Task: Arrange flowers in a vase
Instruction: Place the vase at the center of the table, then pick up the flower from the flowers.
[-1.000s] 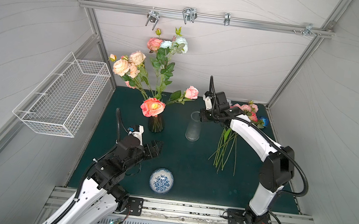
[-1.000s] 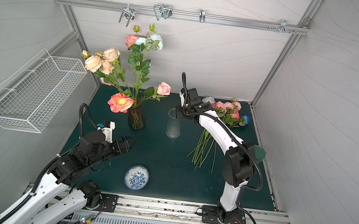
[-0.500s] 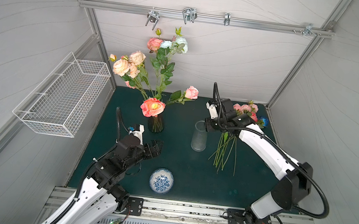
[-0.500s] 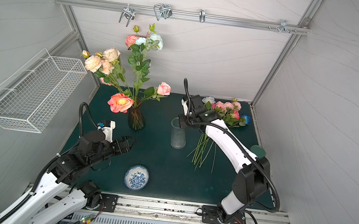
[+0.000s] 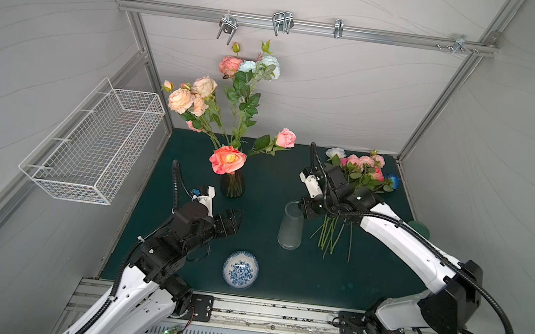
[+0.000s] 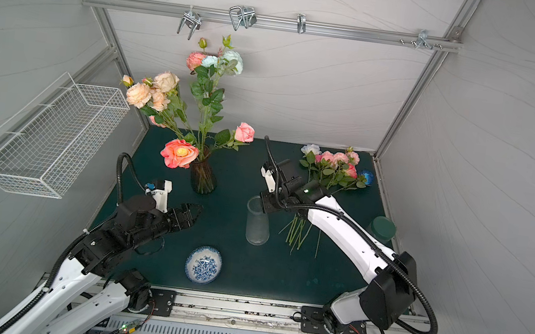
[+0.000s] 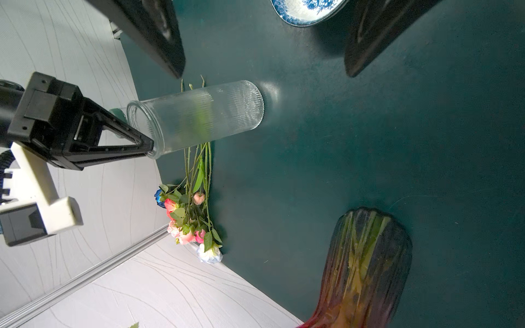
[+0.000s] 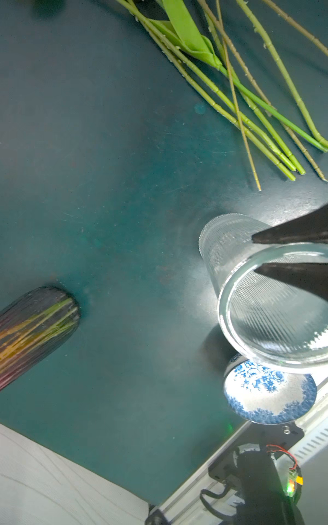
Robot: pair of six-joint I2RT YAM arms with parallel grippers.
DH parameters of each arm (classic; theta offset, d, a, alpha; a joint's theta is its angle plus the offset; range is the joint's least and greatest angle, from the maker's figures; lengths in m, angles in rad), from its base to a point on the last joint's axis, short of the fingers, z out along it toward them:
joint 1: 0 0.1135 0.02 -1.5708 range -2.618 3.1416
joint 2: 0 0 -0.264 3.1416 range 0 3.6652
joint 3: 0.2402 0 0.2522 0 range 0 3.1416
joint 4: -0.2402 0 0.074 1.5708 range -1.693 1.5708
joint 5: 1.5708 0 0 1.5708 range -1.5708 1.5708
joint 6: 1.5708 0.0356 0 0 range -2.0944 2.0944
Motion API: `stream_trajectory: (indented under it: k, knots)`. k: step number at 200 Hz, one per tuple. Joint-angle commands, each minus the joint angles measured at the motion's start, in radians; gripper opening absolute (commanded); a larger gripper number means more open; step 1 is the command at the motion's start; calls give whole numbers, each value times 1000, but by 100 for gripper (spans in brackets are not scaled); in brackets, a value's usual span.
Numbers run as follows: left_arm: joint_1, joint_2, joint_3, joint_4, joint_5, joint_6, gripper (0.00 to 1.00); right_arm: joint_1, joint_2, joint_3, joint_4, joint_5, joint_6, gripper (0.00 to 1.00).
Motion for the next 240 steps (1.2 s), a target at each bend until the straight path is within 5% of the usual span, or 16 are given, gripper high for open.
stream_trajectory:
  k: [1,14,26,67,95,135,168,240]
  knots:
    - [-2,-8,45,3,-2,11,91,11,-40,-7,31,-2,14,19]
    - [-3,-10,46,4,-2,11,91,12,-56,-14,42,7,15,48]
    - [-2,-12,48,3,-2,13,91,6,-77,-16,45,16,15,61]
    - [-3,-20,48,1,-2,13,91,-146,-240,-133,140,20,86,72]
    - [-2,-29,34,12,3,9,91,-345,-248,-206,212,8,136,71]
    - [-4,-22,27,21,20,7,91,-513,74,-129,241,11,154,61]
    - [-2,-38,31,7,19,13,91,-583,295,-27,234,36,153,54]
    - [-3,-41,26,1,6,26,91,-633,512,113,220,30,156,44]
